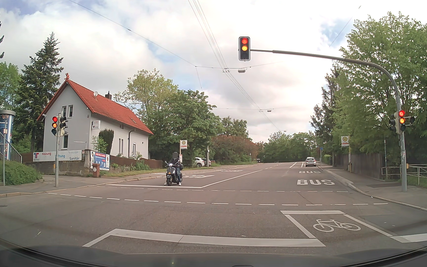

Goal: Follow the waypoints while adhering to traffic rules and regulations

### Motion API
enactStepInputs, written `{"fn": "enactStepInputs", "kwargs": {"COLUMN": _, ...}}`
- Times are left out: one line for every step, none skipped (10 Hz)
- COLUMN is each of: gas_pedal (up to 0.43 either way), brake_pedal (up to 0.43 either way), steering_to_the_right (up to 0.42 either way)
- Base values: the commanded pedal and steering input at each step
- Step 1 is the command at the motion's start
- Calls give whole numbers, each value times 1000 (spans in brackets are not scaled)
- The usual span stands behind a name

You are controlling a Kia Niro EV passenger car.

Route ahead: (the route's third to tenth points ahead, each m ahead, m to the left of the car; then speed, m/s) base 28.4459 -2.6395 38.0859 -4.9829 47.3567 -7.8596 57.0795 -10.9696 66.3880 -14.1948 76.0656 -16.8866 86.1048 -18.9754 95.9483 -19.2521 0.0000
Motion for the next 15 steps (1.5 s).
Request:
{"fn": "enactStepInputs", "kwargs": {"gas_pedal": 79, "brake_pedal": 0, "steering_to_the_right": 20}}
{"fn": "enactStepInputs", "kwargs": {"gas_pedal": 79, "brake_pedal": 0, "steering_to_the_right": 20}}
{"fn": "enactStepInputs", "kwargs": {"gas_pedal": 138, "brake_pedal": 0, "steering_to_the_right": 20}}
{"fn": "enactStepInputs", "kwargs": {"gas_pedal": 197, "brake_pedal": 0, "steering_to_the_right": 20}}
{"fn": "enactStepInputs", "kwargs": {"gas_pedal": 240, "brake_pedal": 0, "steering_to_the_right": 20}}
{"fn": "enactStepInputs", "kwargs": {"gas_pedal": 260, "brake_pedal": 0, "steering_to_the_right": 20}}
{"fn": "enactStepInputs", "kwargs": {"gas_pedal": 280, "brake_pedal": 0, "steering_to_the_right": 20}}
{"fn": "enactStepInputs", "kwargs": {"gas_pedal": 287, "brake_pedal": 0, "steering_to_the_right": 20}}
{"fn": "enactStepInputs", "kwargs": {"gas_pedal": 287, "brake_pedal": 0, "steering_to_the_right": 21}}
{"fn": "enactStepInputs", "kwargs": {"gas_pedal": 299, "brake_pedal": 0, "steering_to_the_right": 21}}
{"fn": "enactStepInputs", "kwargs": {"gas_pedal": 331, "brake_pedal": 0, "steering_to_the_right": 21}}
{"fn": "enactStepInputs", "kwargs": {"gas_pedal": 339, "brake_pedal": 0, "steering_to_the_right": 22}}
{"fn": "enactStepInputs", "kwargs": {"gas_pedal": 339, "brake_pedal": 0, "steering_to_the_right": 22}}
{"fn": "enactStepInputs", "kwargs": {"gas_pedal": 350, "brake_pedal": 0, "steering_to_the_right": 24}}
{"fn": "enactStepInputs", "kwargs": {"gas_pedal": 378, "brake_pedal": 0, "steering_to_the_right": 26}}
